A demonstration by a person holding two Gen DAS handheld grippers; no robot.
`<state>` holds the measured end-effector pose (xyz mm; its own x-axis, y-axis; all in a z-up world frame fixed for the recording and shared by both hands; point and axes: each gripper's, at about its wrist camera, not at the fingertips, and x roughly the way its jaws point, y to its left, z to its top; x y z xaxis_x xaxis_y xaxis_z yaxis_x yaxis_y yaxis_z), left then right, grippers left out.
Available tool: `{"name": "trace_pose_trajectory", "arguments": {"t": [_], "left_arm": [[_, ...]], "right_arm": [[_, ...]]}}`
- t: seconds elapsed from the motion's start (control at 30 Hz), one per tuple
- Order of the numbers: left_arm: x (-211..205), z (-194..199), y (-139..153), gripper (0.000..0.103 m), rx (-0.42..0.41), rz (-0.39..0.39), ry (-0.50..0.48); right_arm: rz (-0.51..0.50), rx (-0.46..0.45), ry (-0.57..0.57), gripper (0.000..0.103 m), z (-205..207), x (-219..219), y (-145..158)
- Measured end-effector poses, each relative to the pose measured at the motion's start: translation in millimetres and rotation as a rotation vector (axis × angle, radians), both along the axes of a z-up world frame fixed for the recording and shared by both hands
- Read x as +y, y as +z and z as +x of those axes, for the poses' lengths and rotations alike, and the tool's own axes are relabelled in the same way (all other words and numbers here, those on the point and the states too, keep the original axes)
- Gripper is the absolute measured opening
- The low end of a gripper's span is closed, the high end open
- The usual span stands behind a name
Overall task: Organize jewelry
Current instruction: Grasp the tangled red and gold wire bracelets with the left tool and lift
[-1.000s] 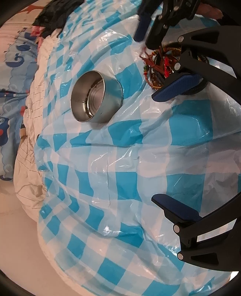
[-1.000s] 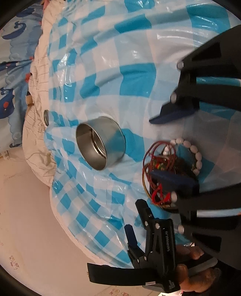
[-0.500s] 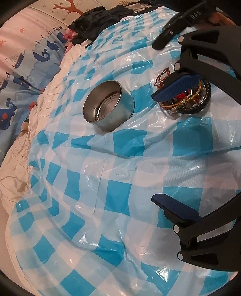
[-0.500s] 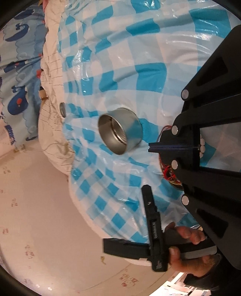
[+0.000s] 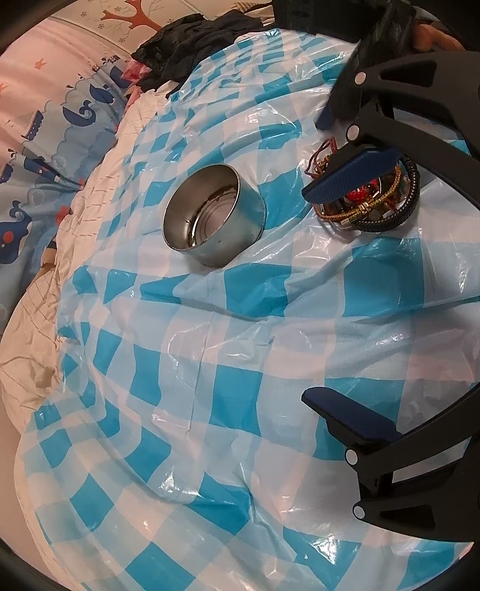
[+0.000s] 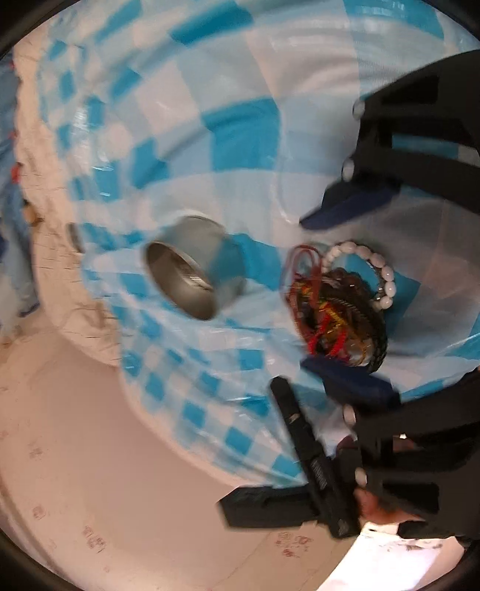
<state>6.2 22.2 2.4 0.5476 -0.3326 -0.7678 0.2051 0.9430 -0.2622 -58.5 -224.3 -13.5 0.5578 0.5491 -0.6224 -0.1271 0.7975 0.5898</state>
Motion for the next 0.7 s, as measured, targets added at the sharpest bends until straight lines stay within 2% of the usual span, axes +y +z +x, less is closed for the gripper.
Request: {"name": "trace_pose_trajectory", "arguments": {"t": [0.03, 0.1, 0.17, 0.2, 0.27, 0.47, 0.57, 0.7], "left_arm": [[-1.1, -0.3, 0.1, 0.096, -0.002, 0.005, -0.003], [-2.7, -1.3, 0.0, 0.096, -0.006, 0.014, -0.008], [-4.3, -2.4, 0.1, 0.096, -0.010, 0.024, -0.013], [-4.8, -2.7, 0.1, 0.096, -0.011, 0.026, -0.016], [-7.1, -3.3, 0.4, 0.096, -0.011, 0.025, -0.029], [-24.0, -11.3, -0.9, 0.096, -0.033, 0.073, -0.112], [-32.9, -20.2, 3.0, 0.096, -0.069, 0.071, -0.174], [-49.5, -35.1, 7.8, 0.096, -0.122, 0.105, -0.263]], "right_arm": [[0.002, 0.017, 0.016, 0.052, 3.3, 4.0, -5.0], [0.007, 0.023, 0.025, 0.031, 6.3, 8.0, -9.7], [0.001, -0.004, 0.005, 0.021, 5.6, 6.2, -7.3], [0.000, -0.023, 0.000, 0.012, 3.8, 5.0, -4.6], [-0.001, -0.056, -0.003, 0.004, 1.5, 4.1, 0.5], [0.008, -0.115, -0.003, 0.002, -3.7, 2.0, 12.2], [0.022, -0.169, -0.015, 0.002, -8.6, -1.7, 23.0], [0.061, -0.251, -0.023, 0.002, -17.7, -7.3, 38.9]]}}
